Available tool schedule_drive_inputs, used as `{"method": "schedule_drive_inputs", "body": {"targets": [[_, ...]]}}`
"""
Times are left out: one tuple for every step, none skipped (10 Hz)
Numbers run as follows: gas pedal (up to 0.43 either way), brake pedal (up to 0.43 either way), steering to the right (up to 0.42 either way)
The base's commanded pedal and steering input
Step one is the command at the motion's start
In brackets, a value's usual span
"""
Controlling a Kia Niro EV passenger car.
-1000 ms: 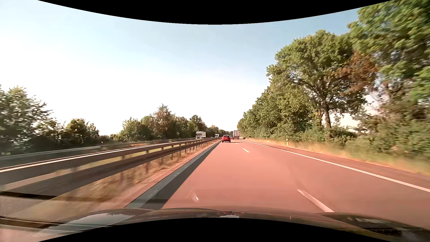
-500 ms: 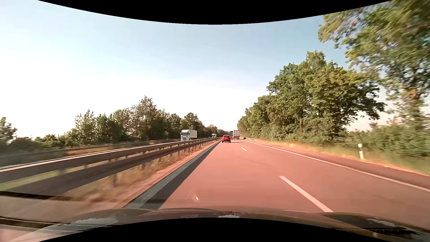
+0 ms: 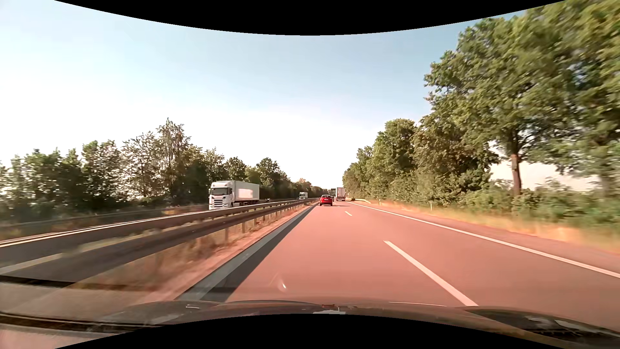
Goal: Follow the waypoints while adhering to traffic rules and regulations
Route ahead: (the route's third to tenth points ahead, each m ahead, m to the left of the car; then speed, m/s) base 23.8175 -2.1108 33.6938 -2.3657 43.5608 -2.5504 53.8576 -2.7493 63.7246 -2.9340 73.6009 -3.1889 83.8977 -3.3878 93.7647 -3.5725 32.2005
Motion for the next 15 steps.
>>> {"method": "schedule_drive_inputs", "body": {"targets": [[0.22,0.006,0.001],[0.228,0.006,0.001],[0.24,0.006,0.001],[0.26,0.006,0.001],[0.268,0.006,0.001],[0.287,0.0,0.001],[0.311,0.006,0.001],[0.319,0.006,0.001],[0.331,0.006,0.0],[0.339,0.006,-0.001],[0.358,0.006,-0.002],[0.358,0.006,-0.003],[0.37,0.006,-0.003],[0.37,0.006,-0.003],[0.37,0.006,-0.003]]}}
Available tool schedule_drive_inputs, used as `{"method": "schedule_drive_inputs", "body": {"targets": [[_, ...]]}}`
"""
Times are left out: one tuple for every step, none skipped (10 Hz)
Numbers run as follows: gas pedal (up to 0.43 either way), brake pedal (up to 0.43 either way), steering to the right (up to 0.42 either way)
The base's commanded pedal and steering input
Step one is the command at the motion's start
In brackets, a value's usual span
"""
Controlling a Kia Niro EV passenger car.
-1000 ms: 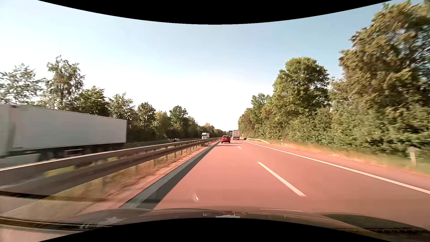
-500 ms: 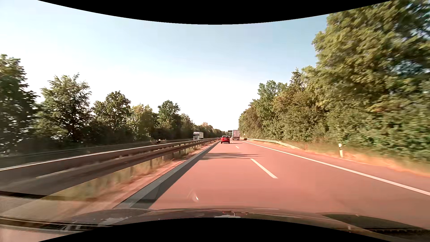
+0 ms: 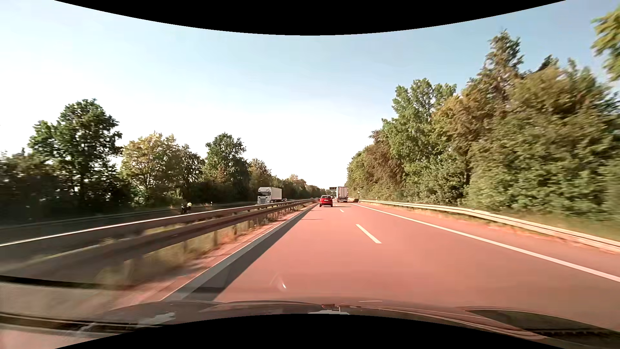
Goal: Follow the waypoints while adhering to traffic rules and regulations
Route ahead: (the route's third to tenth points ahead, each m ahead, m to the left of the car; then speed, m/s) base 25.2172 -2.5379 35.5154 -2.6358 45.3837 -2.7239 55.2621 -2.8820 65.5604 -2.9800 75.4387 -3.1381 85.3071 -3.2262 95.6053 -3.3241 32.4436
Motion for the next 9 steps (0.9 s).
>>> {"method": "schedule_drive_inputs", "body": {"targets": [[0.37,0.0,-0.004],[0.37,0.006,-0.003],[0.37,0.006,-0.002],[0.37,0.006,-0.001],[0.37,0.006,0.0],[0.37,0.006,0.0],[0.37,0.006,0.0],[0.358,0.006,0.0],[0.331,0.006,0.0]]}}
